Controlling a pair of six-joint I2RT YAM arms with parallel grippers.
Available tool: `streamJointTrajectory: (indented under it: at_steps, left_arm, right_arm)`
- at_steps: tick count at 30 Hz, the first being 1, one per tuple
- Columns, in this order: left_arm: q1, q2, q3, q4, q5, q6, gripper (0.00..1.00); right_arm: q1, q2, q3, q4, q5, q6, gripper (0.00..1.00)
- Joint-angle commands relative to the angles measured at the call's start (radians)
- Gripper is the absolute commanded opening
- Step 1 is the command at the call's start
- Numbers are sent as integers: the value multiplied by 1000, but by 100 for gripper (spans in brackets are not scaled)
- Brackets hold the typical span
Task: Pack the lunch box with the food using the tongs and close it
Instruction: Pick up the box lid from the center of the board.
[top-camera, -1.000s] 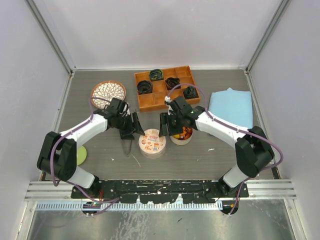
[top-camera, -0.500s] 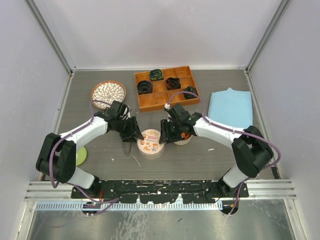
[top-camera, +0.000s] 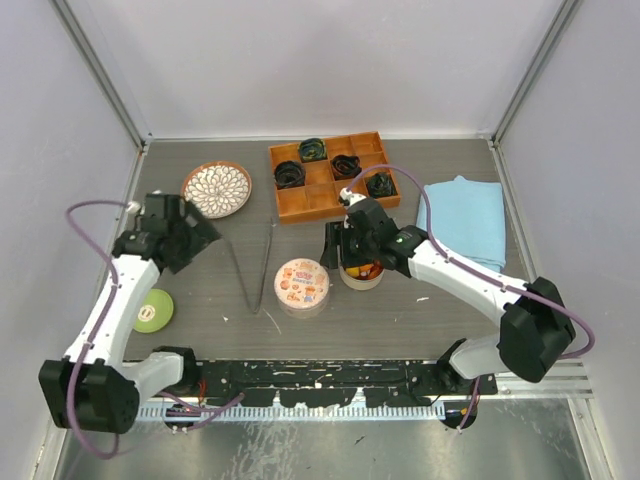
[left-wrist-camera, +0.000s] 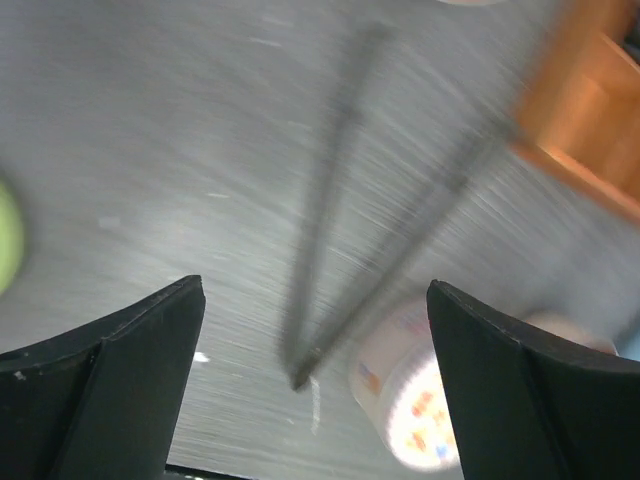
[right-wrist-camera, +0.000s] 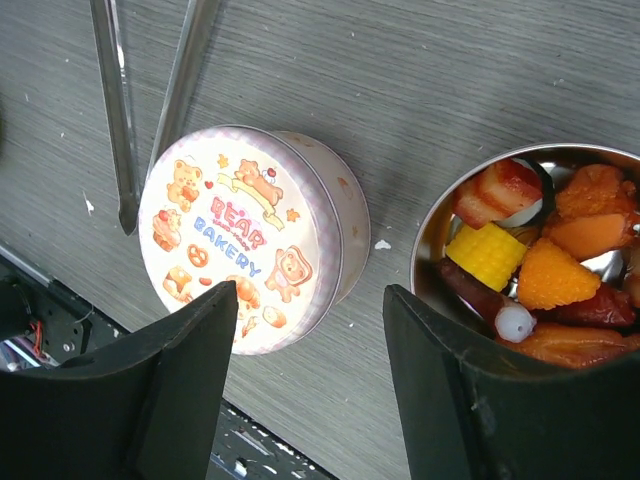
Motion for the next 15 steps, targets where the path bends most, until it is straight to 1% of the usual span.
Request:
streamJointTrajectory:
  at_steps: [1, 2, 4, 7, 8, 10, 12, 15]
  left_arm:
    - [248, -12, -122, -118, -112, -13, 95]
    - [304, -11, -143, -102, -112, -1, 96]
    - [380, -2, -176, -82, -147, -1, 99]
    - [456, 33, -223, -27, -146, -25, 99]
    - [464, 47, -242, 12, -147, -30, 98]
    - [465, 82, -268, 81, -99, -20, 99]
    - [465, 137, -278, 117, -68, -16, 99]
    - [465, 215, -294, 165, -85, 4, 98]
  right_arm:
    - [-3, -2, 16, 30, 11, -5, 66]
    - [-2, 1, 17, 28, 2, -3, 66]
    - [-2, 5, 15, 27, -17, 2, 66]
    - [-3, 8, 22, 27, -38, 9, 66]
    - [-4, 9, 24, 26, -41, 10, 66]
    - [-5, 12, 31, 25, -45, 10, 66]
    - [-4, 16, 38, 21, -48, 6, 66]
    - [-4, 27, 43, 12, -54, 3, 66]
